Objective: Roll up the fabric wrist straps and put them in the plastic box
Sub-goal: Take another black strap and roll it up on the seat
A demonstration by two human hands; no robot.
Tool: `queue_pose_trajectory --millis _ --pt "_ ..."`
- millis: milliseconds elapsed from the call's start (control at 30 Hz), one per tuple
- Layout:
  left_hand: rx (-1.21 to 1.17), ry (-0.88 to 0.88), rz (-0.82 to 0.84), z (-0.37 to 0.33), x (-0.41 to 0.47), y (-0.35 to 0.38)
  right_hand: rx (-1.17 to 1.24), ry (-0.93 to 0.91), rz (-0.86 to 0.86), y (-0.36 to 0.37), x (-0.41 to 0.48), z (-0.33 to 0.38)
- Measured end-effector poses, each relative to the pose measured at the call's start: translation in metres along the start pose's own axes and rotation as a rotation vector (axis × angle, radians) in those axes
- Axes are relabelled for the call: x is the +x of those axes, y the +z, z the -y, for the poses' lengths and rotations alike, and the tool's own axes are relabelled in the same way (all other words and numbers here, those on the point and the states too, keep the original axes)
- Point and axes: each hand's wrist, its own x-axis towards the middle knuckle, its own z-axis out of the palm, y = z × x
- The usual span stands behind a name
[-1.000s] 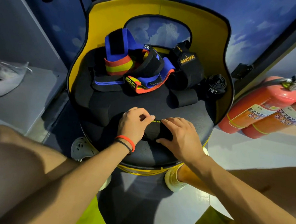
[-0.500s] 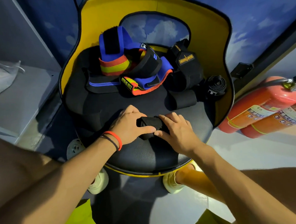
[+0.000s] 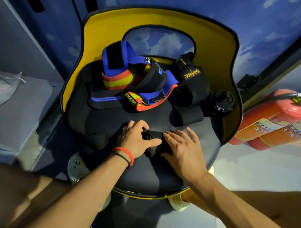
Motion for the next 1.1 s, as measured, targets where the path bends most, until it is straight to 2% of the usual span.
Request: queue_pose_trajectory --millis 200,467,600,800,900,1000,1100 --pt "0.035 -0.039 0.033 -0.004 0.004 0.000 0.036 0.043 0.036 0.003 0.002 -0.002" --pt "0.043 -0.022 -0.021 -0.016 -0.024 -0.003 0.060 -0.042 0.023 -0.011 -0.006 0.004" --pt "0.076 0.021 0.032 -0.031 -0.050 0.004 0.089 -0.115 0.024 -0.013 -0.016 0.005" --pt "0.032 0.009 0.103 -0.045 -0.054 0.000 0.052 -0.145 -0.125 -0.007 -0.027 -0.006" --pt "0.087 0.041 0.103 -0.065 -0.049 -0.003 0.073 -0.104 -0.179 -0.009 -0.029 -0.012" --pt "0.128 0.090 0.108 -0.084 -0.044 -0.001 0.118 0.013 -0.160 -0.020 -0.031 -0.022" --pt "-0.029 0.154 0.154 -0.099 -0.038 0.008 0.162 0.110 -0.090 -0.034 -0.030 -0.043"
